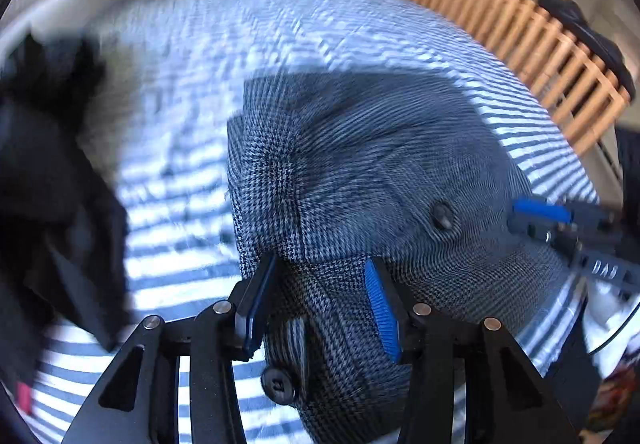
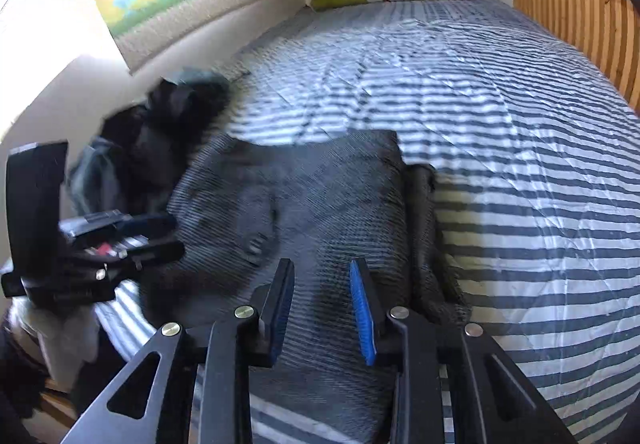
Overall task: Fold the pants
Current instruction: 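Grasp the folded shorts with both grippers and lift them off the bed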
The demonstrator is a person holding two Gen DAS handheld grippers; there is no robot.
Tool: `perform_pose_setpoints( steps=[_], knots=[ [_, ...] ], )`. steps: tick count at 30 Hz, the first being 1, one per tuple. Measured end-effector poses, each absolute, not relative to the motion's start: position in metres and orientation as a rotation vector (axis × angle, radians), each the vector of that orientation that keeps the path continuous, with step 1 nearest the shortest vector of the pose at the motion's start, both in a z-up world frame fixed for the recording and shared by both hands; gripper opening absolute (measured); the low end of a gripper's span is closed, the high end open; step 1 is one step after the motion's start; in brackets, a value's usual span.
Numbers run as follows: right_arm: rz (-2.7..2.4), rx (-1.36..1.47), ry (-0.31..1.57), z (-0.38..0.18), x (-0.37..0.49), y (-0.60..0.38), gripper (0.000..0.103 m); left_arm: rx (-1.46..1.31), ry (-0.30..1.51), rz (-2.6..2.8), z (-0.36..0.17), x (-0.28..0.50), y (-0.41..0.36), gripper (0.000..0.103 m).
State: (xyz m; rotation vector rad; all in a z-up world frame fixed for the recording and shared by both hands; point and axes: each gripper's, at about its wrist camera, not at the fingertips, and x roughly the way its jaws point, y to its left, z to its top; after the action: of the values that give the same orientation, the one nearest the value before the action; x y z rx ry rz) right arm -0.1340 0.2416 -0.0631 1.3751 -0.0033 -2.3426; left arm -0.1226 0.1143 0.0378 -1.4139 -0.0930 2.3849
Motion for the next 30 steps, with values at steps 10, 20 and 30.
perform_pose_setpoints(
  steps=[10, 20, 30],
  knots=[
    [-2.354, 1.316, -0.228, -0.022, -0.118, 0.288, 0.028, -1.346, -0.346, 2.353, 0.097, -0.105, 0.077, 0.074],
    [-2.231, 1.528, -0.257, -0.050, -0.172, 0.286, 0.072, -1.637, -0.577, 2.194, 0.047, -0.163, 0.062, 0.092],
    [-2.063, 1.675, -0.366, -0.089, -0.196, 0.282, 0.062, -1.700, -0.576, 2.093, 0.016, -0.183, 0.080, 0.070]
  ],
)
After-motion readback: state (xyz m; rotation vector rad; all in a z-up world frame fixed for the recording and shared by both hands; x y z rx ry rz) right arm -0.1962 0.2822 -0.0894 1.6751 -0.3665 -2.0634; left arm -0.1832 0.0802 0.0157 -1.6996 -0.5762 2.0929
